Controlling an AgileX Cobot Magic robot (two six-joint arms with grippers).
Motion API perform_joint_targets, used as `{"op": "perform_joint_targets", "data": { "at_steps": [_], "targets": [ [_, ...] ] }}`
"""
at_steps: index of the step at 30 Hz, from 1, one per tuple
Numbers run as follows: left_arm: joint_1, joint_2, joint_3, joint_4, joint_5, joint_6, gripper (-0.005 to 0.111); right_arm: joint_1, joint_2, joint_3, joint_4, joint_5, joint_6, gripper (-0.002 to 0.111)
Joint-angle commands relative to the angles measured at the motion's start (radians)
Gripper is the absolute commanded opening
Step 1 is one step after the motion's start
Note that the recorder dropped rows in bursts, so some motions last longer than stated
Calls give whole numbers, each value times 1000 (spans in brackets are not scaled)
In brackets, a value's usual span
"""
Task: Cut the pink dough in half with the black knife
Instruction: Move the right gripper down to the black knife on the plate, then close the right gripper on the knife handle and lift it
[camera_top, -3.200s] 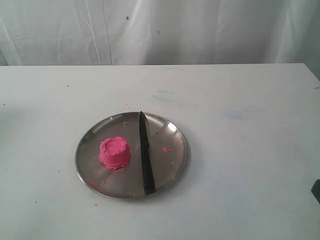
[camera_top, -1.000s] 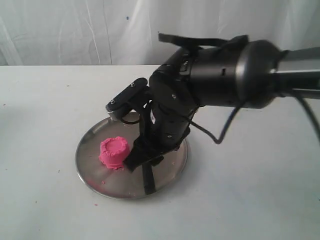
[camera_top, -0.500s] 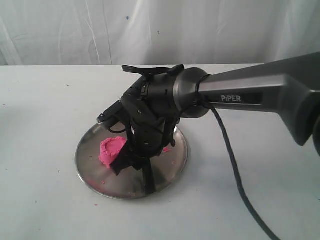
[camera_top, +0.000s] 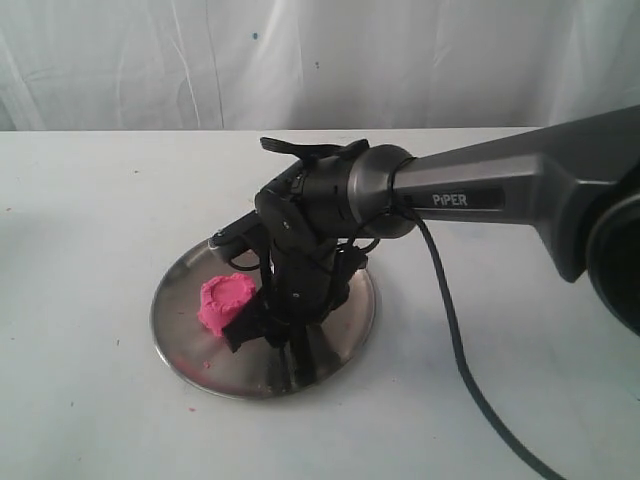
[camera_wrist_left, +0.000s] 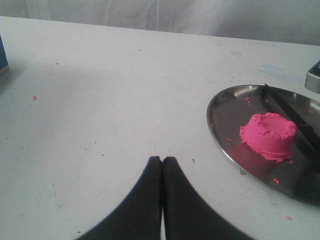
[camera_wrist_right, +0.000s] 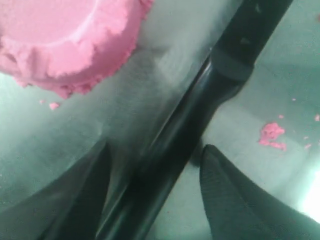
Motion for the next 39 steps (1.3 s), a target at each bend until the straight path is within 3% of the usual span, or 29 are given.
{"op": "perform_joint_targets", "data": {
  "at_steps": [1, 13, 28, 39],
  "targets": [
    [-3, -5, 4, -3, -3, 1, 0, -10, 23, -6, 38, 11, -16, 45],
    [-3, -5, 4, -3, -3, 1, 0, -48, -3, -6, 50, 13, 56, 9],
    [-3, -5, 4, -3, -3, 1, 0, -70, -169, -8, -90, 36, 54, 0],
    [-3, -5, 4, -3, -3, 1, 0, -70, -359, 17, 131, 209, -282, 0]
  ]
}}
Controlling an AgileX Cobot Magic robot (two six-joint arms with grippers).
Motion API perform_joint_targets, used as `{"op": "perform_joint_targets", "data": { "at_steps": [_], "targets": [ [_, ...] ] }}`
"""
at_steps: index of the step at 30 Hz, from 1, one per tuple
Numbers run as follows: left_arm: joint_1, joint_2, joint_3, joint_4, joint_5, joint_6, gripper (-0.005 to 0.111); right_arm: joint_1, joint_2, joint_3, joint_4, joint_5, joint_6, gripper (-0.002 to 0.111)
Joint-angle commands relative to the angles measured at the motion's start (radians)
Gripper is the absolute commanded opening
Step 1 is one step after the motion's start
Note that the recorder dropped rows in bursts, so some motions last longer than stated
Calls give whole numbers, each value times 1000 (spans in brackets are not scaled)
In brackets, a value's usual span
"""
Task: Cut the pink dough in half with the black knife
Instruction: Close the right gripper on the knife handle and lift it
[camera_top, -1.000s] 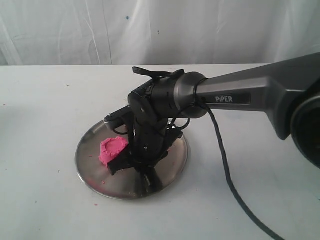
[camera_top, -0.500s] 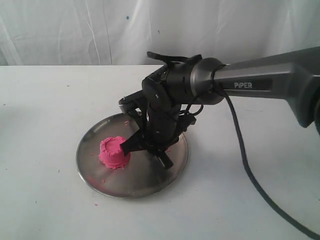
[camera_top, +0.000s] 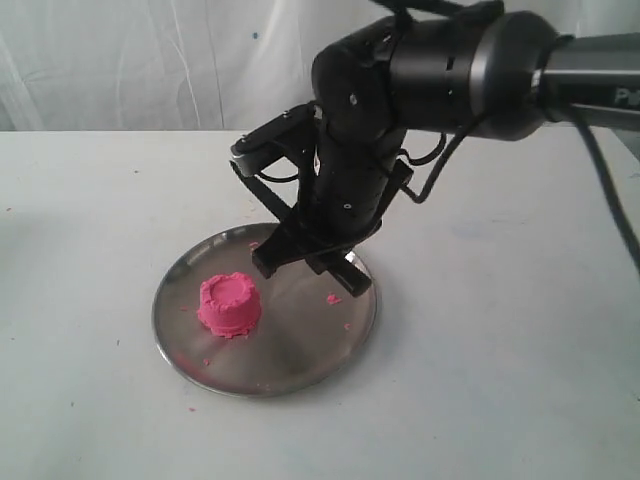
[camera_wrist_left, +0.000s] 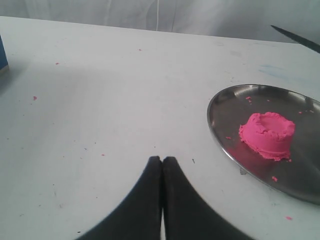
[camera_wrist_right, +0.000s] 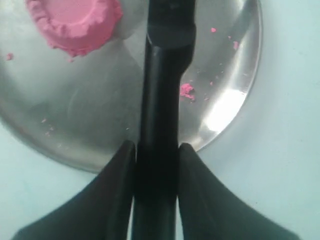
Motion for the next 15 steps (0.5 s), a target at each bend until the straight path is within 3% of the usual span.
{"op": "perform_joint_targets", "data": {
  "at_steps": [1, 11, 15],
  "targets": [
    [-3, -5, 4, -3, -3, 1, 0, -5, -92, 31, 84, 13, -85, 0],
    [-3, -5, 4, -3, -5, 1, 0, -3, -196, 90, 183, 15, -167, 0],
    [-3, -5, 4, -13, -138, -22, 0, -3, -224, 120, 243, 26, -206, 0]
  ]
}}
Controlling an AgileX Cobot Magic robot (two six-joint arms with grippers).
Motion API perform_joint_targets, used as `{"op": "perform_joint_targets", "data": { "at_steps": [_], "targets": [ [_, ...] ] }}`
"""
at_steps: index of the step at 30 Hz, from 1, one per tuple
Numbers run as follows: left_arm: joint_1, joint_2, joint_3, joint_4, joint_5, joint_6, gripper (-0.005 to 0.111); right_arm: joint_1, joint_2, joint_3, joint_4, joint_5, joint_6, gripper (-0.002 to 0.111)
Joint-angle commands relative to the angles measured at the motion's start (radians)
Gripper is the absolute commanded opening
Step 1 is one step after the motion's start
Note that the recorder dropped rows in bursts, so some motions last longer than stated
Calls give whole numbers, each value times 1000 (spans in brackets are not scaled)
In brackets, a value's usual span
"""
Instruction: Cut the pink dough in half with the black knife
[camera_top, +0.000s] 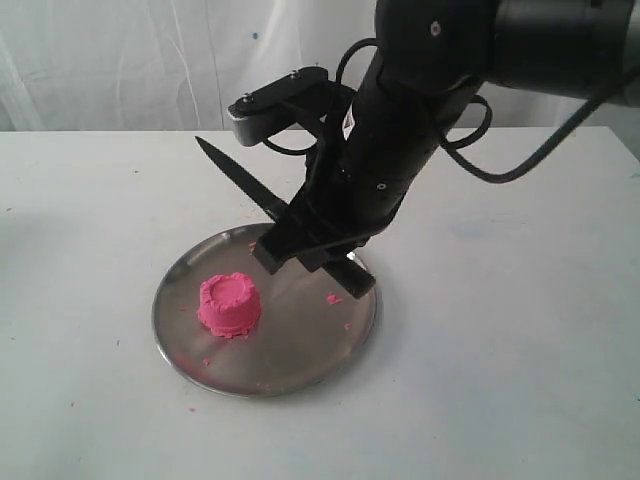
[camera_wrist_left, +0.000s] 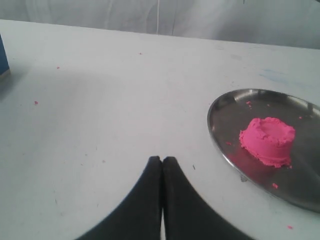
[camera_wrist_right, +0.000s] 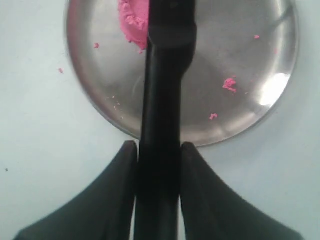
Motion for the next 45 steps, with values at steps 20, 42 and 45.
{"op": "perform_joint_targets", "data": {
  "at_steps": [20, 42, 45],
  "targets": [
    [-99, 392, -230, -609, -38, -275, 35, 200, -150, 38, 97, 22, -263, 0],
    [-240, 765, -481, -601, -116, -265, 55, 274, -3, 38, -86, -188, 117, 0],
    [-240, 765, -481, -602, -130, -268, 55, 274, -3, 38, 1, -220, 106, 0]
  ]
}}
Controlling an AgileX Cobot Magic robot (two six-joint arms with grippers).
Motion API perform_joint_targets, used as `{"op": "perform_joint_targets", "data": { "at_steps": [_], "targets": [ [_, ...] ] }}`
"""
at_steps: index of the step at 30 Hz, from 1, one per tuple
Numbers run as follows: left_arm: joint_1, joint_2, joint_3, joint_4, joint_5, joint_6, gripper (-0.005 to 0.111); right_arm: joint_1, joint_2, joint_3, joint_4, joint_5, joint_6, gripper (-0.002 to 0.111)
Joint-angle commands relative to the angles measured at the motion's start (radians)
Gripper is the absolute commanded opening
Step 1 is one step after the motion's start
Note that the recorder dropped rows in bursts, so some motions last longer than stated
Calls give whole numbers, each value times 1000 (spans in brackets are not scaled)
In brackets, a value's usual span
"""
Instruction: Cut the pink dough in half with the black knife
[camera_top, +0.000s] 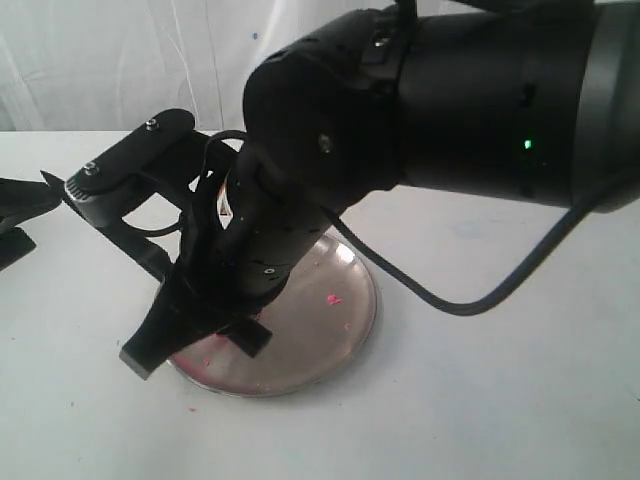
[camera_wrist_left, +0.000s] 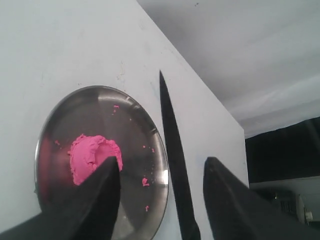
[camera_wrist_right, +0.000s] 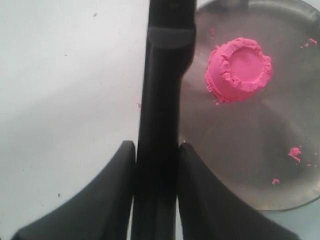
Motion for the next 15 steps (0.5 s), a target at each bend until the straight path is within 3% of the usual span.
{"op": "perform_joint_targets", "data": {
  "at_steps": [1, 7, 11, 15],
  "targets": [
    [-7, 0, -5, -3, -35, -1, 55, -1, -3, 4, 133, -51, -30, 0],
    [-7, 0, 31, 10, -73, -1, 54, -1, -3, 14, 218, -64, -63, 0],
    [-7, 0, 81, 8, -94, -6, 40, -1, -1, 28, 228, -75, -69, 0],
    [-7, -2, 98, 43, -90, -31, 40, -1, 1, 28, 266, -73, -104, 0]
  ]
}}
